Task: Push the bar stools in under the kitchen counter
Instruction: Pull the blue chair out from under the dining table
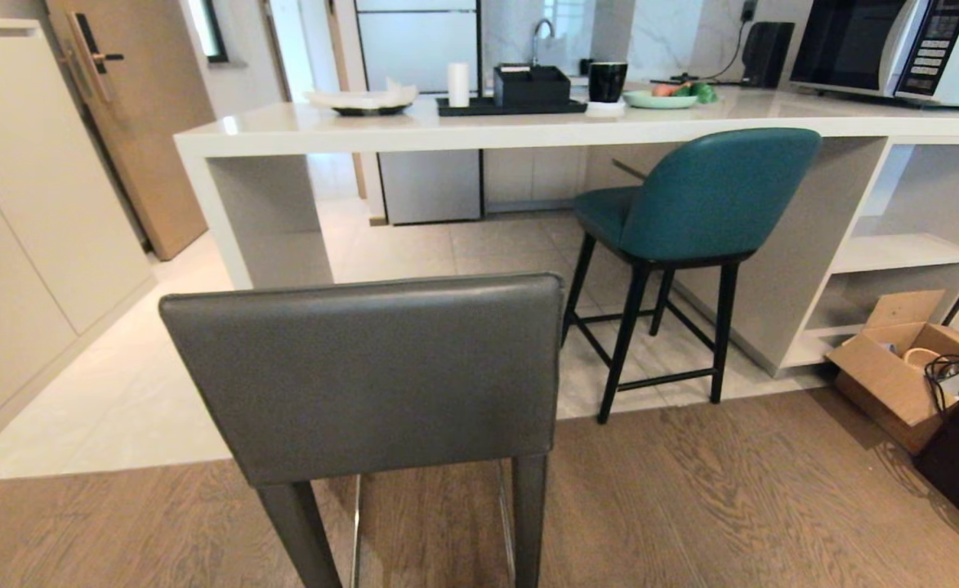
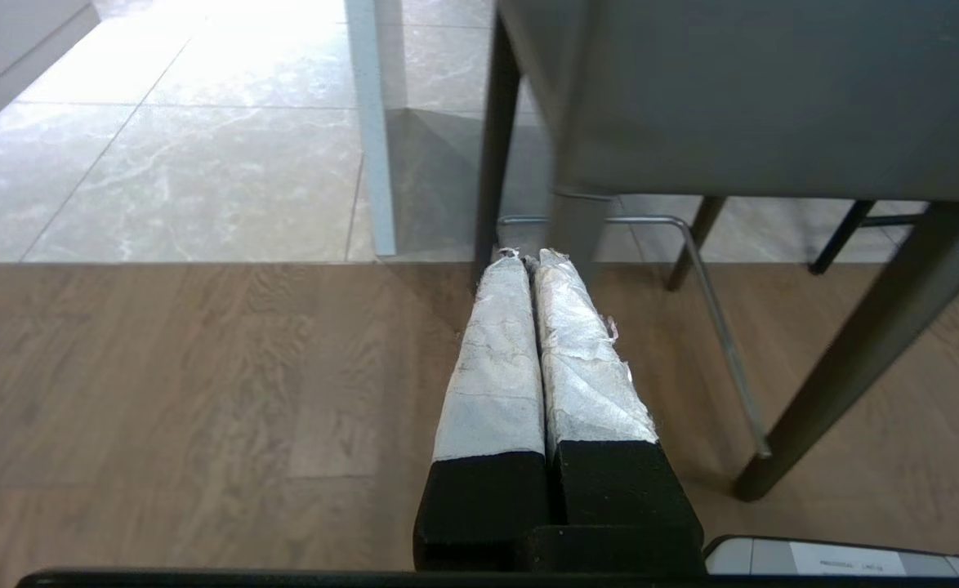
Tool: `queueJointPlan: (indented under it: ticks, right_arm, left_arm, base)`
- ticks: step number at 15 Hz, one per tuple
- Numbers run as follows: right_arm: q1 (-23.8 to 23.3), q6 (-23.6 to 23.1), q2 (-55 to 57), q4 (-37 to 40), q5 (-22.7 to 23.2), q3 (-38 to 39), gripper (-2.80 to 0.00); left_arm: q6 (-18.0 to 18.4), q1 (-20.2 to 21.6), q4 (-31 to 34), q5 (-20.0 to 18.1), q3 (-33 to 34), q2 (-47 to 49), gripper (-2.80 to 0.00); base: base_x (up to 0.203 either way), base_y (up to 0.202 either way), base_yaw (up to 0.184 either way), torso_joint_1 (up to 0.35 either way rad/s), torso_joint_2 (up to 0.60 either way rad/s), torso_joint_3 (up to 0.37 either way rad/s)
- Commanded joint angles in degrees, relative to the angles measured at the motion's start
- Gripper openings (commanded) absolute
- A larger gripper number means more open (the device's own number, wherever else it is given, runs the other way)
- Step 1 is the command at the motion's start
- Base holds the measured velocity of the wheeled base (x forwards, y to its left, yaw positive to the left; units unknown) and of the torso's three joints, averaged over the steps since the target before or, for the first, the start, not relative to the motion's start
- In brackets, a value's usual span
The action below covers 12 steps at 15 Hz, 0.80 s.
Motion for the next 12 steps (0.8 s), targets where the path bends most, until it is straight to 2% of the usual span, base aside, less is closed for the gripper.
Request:
queueJointPlan:
  ticks: [1, 12]
  right_arm:
    - [0.0, 0.0, 0.1, -0.1, 0.0, 0.0, -2.80]
    - [0.0, 0.0, 0.1, -0.1, 0.0, 0.0, -2.80]
  left_arm:
    - [0.0, 0.0, 0.0, 0.0, 0.0, 0.1, -2.80]
    - [0.0, 0.0, 0.0, 0.0, 0.0, 0.1, -2.80]
  base:
    - [0.000, -0.187, 0.008, 0.007, 0.00, 0.002]
    - [0.000, -0.191, 0.003, 0.001, 0.00, 0.002]
